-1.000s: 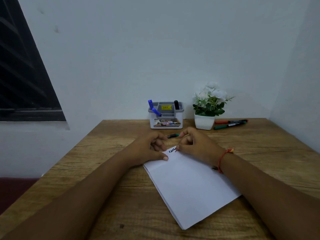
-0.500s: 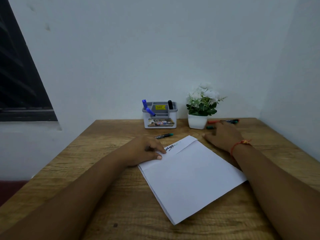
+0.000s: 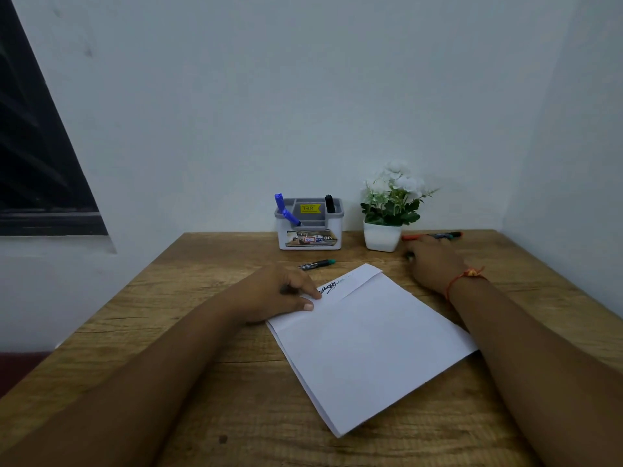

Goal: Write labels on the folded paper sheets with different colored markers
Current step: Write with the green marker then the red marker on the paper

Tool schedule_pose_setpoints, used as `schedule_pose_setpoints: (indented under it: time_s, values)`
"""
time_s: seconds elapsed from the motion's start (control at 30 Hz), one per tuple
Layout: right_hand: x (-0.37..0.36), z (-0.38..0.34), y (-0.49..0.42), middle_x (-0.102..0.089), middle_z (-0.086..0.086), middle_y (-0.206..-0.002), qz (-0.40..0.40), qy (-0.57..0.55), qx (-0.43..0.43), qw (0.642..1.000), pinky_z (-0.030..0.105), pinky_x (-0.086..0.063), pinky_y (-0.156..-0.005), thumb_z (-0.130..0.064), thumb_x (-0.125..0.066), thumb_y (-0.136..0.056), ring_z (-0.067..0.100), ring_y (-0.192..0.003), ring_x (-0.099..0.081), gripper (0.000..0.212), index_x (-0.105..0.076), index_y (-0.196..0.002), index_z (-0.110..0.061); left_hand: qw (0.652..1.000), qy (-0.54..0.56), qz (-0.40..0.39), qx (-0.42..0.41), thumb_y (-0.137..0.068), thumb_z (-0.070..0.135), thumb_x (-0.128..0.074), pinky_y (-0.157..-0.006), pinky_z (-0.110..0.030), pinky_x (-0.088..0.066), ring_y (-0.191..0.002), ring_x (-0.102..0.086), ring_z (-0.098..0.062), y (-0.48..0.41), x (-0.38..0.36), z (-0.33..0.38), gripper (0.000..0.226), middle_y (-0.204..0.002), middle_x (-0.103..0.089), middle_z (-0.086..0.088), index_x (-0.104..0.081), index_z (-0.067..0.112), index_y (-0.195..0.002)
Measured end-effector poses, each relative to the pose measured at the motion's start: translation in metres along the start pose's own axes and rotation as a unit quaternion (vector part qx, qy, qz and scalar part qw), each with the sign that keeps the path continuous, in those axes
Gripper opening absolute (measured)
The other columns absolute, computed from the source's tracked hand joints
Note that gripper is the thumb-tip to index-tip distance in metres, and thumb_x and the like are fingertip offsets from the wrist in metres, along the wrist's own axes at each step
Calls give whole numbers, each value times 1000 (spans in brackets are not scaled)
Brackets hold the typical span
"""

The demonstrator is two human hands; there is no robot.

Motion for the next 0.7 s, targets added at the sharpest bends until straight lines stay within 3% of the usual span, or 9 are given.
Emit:
schedule_pose_setpoints:
  time_s: [0.17,0.3,0.4,0.53,0.63,0.7]
  values:
    - [7,-7,-3,-65,8,-132,-11,30,31,999,35,-49,-99,-4,-53,-96,29,-117,-59,43,-67,-130,-27,1000,-3,-4,6,-87,27,-70,-97,-18,-42,-112,-57,-3,0,0,-1,28,-122,-65,10,-71,28,-115]
    - [14,-16,0,-68,2,-125,16,33,69,997,38,-51,-96,-21,-61,-96,26,-114,-60,27,-72,-119,-31,1000,-10,-9,9,-88,27,-69,-88,-5,-38,-109,-56,1,0,-1,-1,28,-123,-64,12,-71,28,-116]
    - [29,-29,9,-70,4,-114,84,31,95,991,38,-50,-83,-31,-56,-99,28,-105,-59,20,-66,-116,-28,1000,-12,-8,9,-88,27,-69,-84,2,-34,-108,-55,3,0,0,-1,28,-123,-64,12,-71,28,-116]
    - [61,-58,31,-68,2,-102,170,-91,155,969,38,-49,-70,-30,-51,-102,25,-89,-61,15,-53,-115,-24,1000,-9,-7,5,-88,26,-69,-85,0,-35,-109,-56,1,0,0,1,28,-123,-65,10,-71,26,-116]
    - [82,-88,56,-68,-5,-100,209,-186,220,935,36,-50,-73,-35,-58,-98,17,-88,-61,18,-61,-112,-25,1000,-8,-5,0,-88,27,-70,-88,-3,-36,-109,-56,0,0,0,1,28,-122,-65,10,-71,26,-116]
    - [83,-108,67,-69,-4,-94,191,-236,253,919,30,-47,-71,-33,-64,-95,14,-84,-61,20,-68,-110,-19,1000,-4,-1,-1,-87,27,-71,-88,-3,-37,-108,-57,1,1,1,1,27,-121,-65,11,-72,27,-114]
Point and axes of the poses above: each hand's wrist, its own y-axis away from the middle knuckle, its own x-axis out of the back of the hand, z = x × y, the point moved 9 cm from there along -y, towards the middle knuckle
